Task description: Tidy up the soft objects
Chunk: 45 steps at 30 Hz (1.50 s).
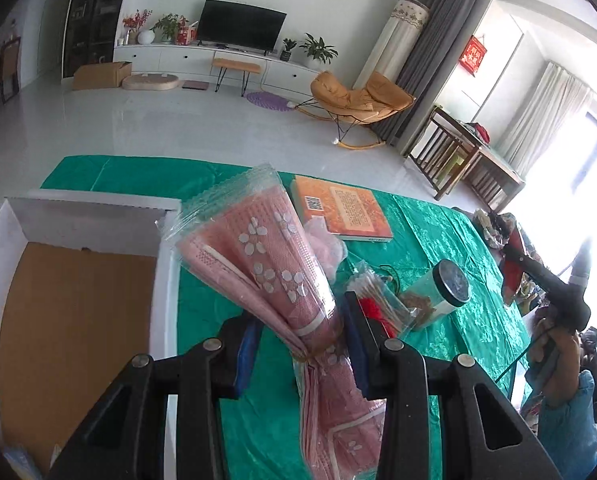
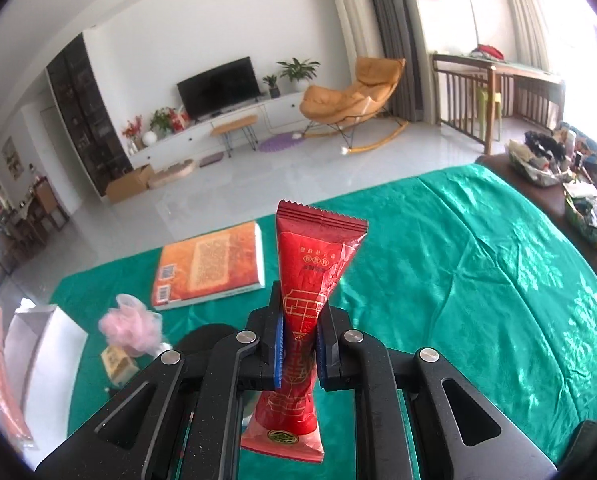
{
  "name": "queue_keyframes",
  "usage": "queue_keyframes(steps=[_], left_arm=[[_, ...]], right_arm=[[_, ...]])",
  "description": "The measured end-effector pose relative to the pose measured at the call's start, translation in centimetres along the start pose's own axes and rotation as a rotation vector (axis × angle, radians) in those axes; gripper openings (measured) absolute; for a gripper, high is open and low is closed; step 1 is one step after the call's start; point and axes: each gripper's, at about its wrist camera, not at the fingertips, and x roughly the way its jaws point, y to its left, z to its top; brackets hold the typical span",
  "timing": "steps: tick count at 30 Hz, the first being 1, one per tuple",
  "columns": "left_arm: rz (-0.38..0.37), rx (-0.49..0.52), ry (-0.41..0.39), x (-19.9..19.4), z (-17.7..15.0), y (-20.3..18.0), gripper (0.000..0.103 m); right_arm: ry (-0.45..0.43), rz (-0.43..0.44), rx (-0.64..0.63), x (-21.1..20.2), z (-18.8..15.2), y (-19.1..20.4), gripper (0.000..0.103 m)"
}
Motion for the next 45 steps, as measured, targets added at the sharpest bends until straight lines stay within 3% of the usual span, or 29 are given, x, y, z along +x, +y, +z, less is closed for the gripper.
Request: queue_keyframes(steps=[4,9,11,12,13,14,15,16,17,19,22,28,32,35,38,41,45], left_arm=[[0.087,-0.109,0.025,-3.1,-3.7,7.0,0.038],[0.233,-0.192,0.04,-7.7,-9.3,14.2,0.04],[0.331,-0.211,0.034,-9.3,-11.0,16.1,0.045],[0.388,-0.217,0.029,-9.8,-11.9,16.8,0.059],[0.43,-0.231,0.019,-10.4,-12.5,17.6,0.084],[0.46,-0.248,0.001,-10.7,-13.2,18.4,0.094],[0.486,-0.267,-0.022,-11.2,-13.7,19.0,0.1],[0.509,-0.281,-0.039,-11.4,-14.0,19.4,0.1],[0.52,-0.284,-0.046,-11.5,-14.2,19.6,0.1],[0.512,-0.275,-0.064,-11.3,-14.6,19.1,0.1],[0.476,-0.233,-0.112,-10.8,-14.4,16.4,0.1],[0.226,-0.034,-0.16,-7.7,-14.0,4.5,0.1],[0.047,0.083,-0.081,-2.8,-15.8,-4.2,0.101],[0.023,0.134,-0.009,2.1,-17.6,-8.7,0.101],[0.091,0.207,0.027,7.1,-19.0,-10.5,0.101],[0.161,0.228,0.073,11.3,-19.5,-9.4,0.1],[0.181,0.208,0.098,13.7,-20.1,-7.5,0.1]], right_arm=[[0.034,0.217,-0.057,-2.3,-1.6,9.9,0.013],[0.119,0.519,-0.109,-4.2,-6.0,23.7,0.013],[0.179,0.632,-0.104,-4.3,-8.2,28.4,0.013],[0.216,0.683,-0.103,-4.1,-9.4,30.7,0.013],[0.255,0.729,-0.107,-3.7,-10.7,32.5,0.015],[0.294,0.764,-0.112,-3.2,-11.8,34.0,0.018],[0.337,0.791,-0.117,-2.8,-12.8,35.1,0.029],[0.37,0.801,-0.118,-2.3,-13.6,35.5,0.059],[0.369,0.795,-0.119,-2.2,-14.2,35.3,0.069],[0.313,0.718,-0.156,-2.4,-15.1,33.6,0.069],[0.246,0.521,-0.232,-1.8,-16.6,29.7,0.07],[0.217,0.009,-0.29,0.5,-21.3,17.2,0.07],[0.23,-0.194,-0.246,1.3,-22.9,10.0,0.07],[0.244,-0.259,-0.178,1.4,-23.6,6.3,0.07],[0.231,-0.25,-0.097,0.7,-23.4,4.0,0.073],[0.237,-0.252,-0.056,0.6,-23.0,3.0,0.075],[0.25,-0.268,-0.063,1.6,-23.1,3.0,0.082]])
